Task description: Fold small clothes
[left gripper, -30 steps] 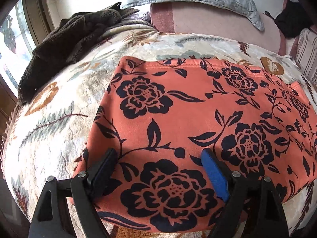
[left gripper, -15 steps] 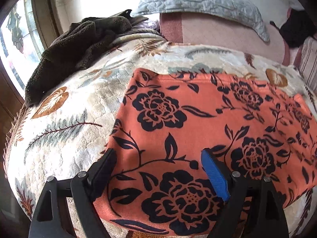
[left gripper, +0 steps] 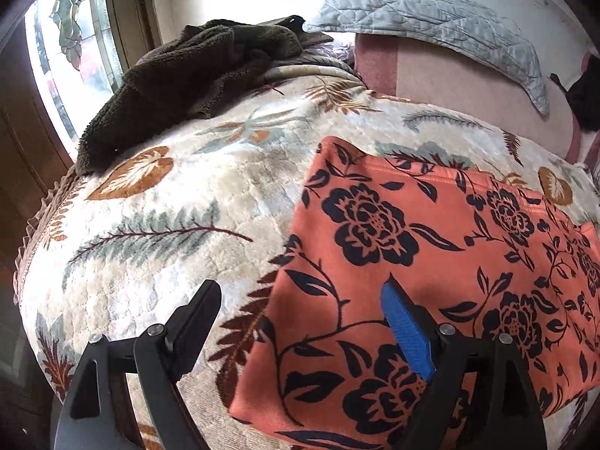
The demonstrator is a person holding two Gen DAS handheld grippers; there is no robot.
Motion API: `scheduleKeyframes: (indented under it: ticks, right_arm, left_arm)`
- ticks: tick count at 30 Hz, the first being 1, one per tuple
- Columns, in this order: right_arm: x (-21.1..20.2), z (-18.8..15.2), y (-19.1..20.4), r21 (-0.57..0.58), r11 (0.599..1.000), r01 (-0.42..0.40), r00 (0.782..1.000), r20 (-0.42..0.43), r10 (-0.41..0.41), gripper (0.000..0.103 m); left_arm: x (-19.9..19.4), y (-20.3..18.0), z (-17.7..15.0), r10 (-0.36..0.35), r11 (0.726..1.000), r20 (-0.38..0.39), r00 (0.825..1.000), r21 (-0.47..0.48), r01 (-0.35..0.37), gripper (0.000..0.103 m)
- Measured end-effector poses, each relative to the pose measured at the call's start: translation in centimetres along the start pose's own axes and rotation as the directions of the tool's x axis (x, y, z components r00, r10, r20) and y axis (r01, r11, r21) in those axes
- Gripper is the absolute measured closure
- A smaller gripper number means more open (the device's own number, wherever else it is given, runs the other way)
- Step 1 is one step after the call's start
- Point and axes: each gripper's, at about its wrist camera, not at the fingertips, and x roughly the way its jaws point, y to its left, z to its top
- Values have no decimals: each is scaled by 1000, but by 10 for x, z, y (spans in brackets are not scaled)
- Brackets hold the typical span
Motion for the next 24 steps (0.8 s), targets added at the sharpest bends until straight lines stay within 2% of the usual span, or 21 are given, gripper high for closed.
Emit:
scheduleKeyframes:
  ticks: [2,3,4,7,10,12,15,18,21,22,24]
  right_arm:
    - [0,0,0,-3,1000,-8,1000,5,8,73]
    - [-1,0,1,-12,1000,-13,1000,10,13,73]
    - [-1,-1,2,-24,1000,-9,1000,13,9,73]
    - [-1,-2,6,-66,998,22,1000,22,-21,77]
    - [-4,-4,13,-106,994,35,999,38,-32,82]
    - [-6,-6,19,-140,989,53,998,52,-46,83]
    - [-4,-7,22,-146,986,79,996,55,-72,83]
    - [-3,-6,21,-131,989,76,996,55,-69,81]
    - [-3,-7,23,-136,987,84,995,61,-77,80]
    - [-3,-7,23,-130,988,82,995,65,-74,80]
    - [-4,-7,24,-131,989,73,995,71,-64,79]
  left_arm:
    - [9,-3,-3,40,999,-37,999,37,-39,16]
    - [19,-5,-7,54,997,-79,995,66,-49,16]
    - [23,-7,-10,52,996,-89,995,75,-45,15]
    - [15,-3,-7,8,999,-74,997,53,-4,16]
    - [12,11,-3,-13,1000,-64,998,-20,12,16]
    - [11,24,3,-9,998,-51,999,-62,6,16]
    - [9,44,8,44,992,-39,998,-113,-48,16]
    - [17,59,7,57,987,-84,995,-143,-68,16]
    - [40,53,-2,94,991,-173,980,-79,-109,16]
    - [43,52,-4,90,992,-187,978,-73,-105,16]
    - [36,57,-3,63,991,-164,984,-105,-81,16]
